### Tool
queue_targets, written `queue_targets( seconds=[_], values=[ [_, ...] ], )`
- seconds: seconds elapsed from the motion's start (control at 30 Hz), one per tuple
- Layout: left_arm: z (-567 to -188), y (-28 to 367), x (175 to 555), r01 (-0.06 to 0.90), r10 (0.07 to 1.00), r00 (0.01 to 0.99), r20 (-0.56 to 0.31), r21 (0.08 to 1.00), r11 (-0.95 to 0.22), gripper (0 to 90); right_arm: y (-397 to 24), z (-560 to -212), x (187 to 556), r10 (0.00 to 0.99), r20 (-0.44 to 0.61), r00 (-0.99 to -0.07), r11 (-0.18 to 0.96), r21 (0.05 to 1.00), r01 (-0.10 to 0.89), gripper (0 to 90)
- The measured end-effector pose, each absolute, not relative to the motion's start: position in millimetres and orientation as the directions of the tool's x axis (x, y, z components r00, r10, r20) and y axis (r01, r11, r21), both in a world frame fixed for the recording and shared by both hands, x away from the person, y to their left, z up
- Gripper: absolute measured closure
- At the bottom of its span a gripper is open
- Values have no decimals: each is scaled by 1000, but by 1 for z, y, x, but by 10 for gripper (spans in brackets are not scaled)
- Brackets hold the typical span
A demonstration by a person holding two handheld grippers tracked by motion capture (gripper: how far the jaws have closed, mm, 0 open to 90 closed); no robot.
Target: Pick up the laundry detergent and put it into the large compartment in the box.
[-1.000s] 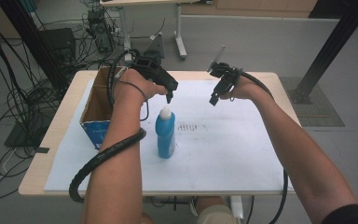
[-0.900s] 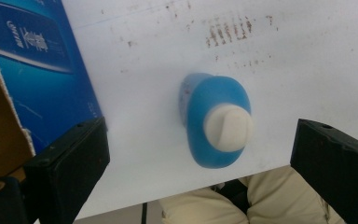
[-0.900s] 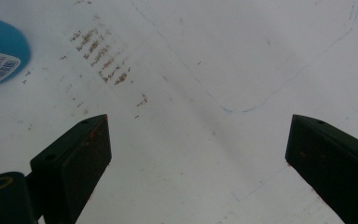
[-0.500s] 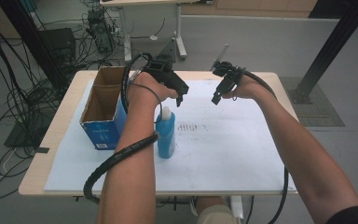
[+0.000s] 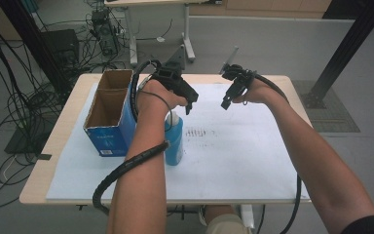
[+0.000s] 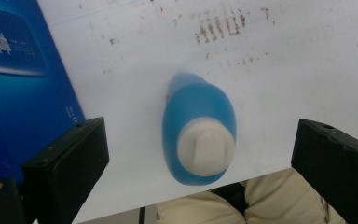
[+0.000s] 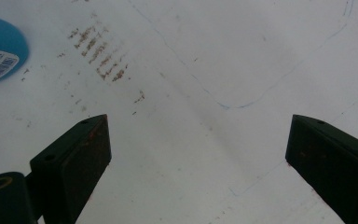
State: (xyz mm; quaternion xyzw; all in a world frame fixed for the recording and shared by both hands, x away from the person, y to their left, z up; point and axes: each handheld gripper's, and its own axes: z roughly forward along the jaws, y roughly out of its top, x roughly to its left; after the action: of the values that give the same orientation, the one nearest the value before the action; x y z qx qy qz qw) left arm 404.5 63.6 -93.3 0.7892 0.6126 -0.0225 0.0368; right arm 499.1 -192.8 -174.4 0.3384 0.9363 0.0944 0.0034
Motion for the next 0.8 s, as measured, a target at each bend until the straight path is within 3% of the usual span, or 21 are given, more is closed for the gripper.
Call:
queue_targets(
  seconds=[0.8],
  values=[
    [-125,65,411,970,965,237,-109,-23,-241,56,-192,-177,499,630,54,-775,758,178,628,62]
  ],
)
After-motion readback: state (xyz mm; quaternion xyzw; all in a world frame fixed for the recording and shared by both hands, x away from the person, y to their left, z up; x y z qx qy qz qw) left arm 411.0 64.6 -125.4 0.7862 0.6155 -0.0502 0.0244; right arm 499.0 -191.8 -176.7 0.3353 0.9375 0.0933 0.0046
